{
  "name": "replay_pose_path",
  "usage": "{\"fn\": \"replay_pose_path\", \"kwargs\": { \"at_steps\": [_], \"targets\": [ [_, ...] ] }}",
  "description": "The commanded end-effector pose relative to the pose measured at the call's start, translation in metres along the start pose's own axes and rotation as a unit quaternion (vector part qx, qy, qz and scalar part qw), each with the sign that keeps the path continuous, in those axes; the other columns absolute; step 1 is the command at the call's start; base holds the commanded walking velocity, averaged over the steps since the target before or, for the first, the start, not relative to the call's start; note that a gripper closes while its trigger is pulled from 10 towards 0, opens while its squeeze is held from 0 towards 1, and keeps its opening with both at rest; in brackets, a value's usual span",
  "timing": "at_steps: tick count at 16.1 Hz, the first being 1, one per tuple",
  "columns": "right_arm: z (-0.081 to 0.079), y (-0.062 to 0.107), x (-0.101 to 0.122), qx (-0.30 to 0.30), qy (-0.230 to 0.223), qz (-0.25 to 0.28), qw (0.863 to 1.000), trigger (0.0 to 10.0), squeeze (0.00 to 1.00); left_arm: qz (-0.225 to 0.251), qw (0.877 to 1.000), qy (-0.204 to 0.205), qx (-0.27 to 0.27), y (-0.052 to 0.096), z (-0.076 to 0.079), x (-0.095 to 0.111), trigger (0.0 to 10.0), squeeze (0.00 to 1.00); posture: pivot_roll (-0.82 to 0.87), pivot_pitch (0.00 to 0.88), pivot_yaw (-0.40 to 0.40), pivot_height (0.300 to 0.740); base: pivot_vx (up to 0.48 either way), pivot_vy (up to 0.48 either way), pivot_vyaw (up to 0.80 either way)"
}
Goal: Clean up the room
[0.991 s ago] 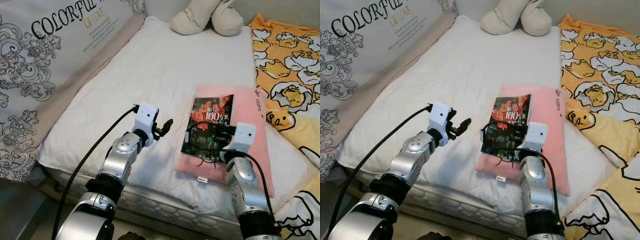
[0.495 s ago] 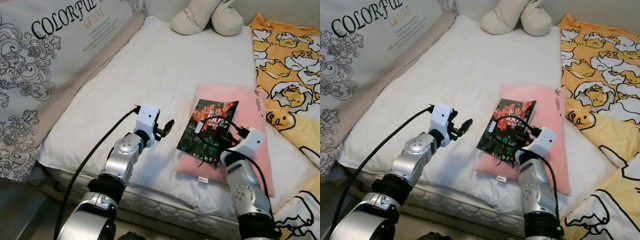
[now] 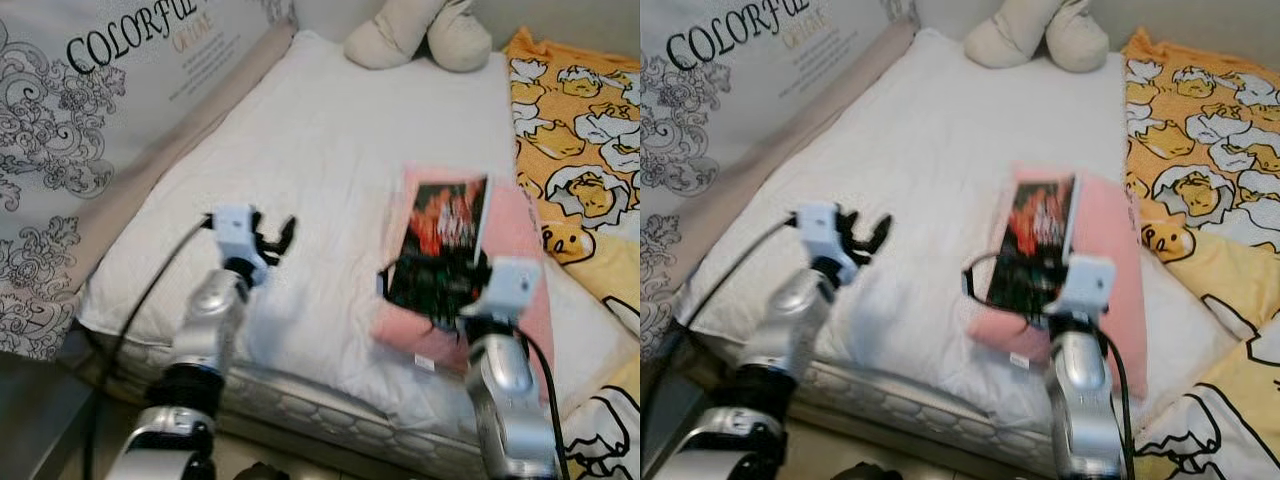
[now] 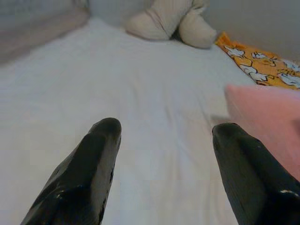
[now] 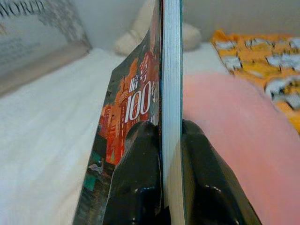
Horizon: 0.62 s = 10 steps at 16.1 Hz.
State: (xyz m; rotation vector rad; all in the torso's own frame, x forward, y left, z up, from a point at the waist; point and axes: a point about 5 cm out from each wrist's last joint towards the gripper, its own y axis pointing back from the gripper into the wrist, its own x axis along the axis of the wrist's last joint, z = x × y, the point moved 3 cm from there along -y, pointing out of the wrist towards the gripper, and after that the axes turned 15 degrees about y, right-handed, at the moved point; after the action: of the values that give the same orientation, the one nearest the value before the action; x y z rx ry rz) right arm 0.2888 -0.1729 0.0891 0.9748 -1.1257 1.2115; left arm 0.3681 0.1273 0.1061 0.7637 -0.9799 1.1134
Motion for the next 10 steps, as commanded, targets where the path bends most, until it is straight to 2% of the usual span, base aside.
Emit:
{"fn": "replay_pose_path", "kwargs": {
  "at_steps": [1, 5, 6, 8, 10],
  "targets": [
    [0.003, 0.001, -0.003, -0.009, 0.002, -0.004, 1.000, 0.0, 0.00, 0.000, 1.000, -0.024, -0.006, 0.000, 0.001, 0.001, 10.0, 0.00, 0.03, 0.000, 0.037, 0.740, 0.000, 0.480, 0.00],
    [0.001, -0.015, 0.012, -0.009, 0.003, 0.024, 1.000, 0.0, 0.00, -0.013, 0.999, -0.042, -0.025, -0.007, 0.013, -0.001, 10.0, 0.00, 0.02, 0.000, 0.040, 0.740, 0.000, 0.480, 0.00],
    [0.007, -0.017, 0.016, -0.016, 0.012, 0.034, 0.999, 0.0, 0.00, -0.019, 0.998, -0.042, -0.037, -0.008, 0.020, -0.005, 10.0, 0.00, 0.01, 0.000, 0.048, 0.740, 0.000, 0.480, 0.00],
    [0.016, -0.015, 0.012, -0.031, 0.012, 0.028, 0.999, 0.0, 0.00, -0.025, 0.998, -0.040, -0.047, -0.010, 0.027, -0.008, 10.0, 0.00, -0.01, 0.000, 0.062, 0.740, 0.000, 0.480, 0.00],
    [0.018, -0.008, 0.005, -0.045, 0.010, 0.017, 0.999, 0.0, 0.00, -0.038, 0.997, -0.045, -0.058, -0.014, 0.033, -0.012, 10.0, 0.00, -0.03, 0.000, 0.084, 0.740, 0.000, 0.480, 0.00]
  ]
}}
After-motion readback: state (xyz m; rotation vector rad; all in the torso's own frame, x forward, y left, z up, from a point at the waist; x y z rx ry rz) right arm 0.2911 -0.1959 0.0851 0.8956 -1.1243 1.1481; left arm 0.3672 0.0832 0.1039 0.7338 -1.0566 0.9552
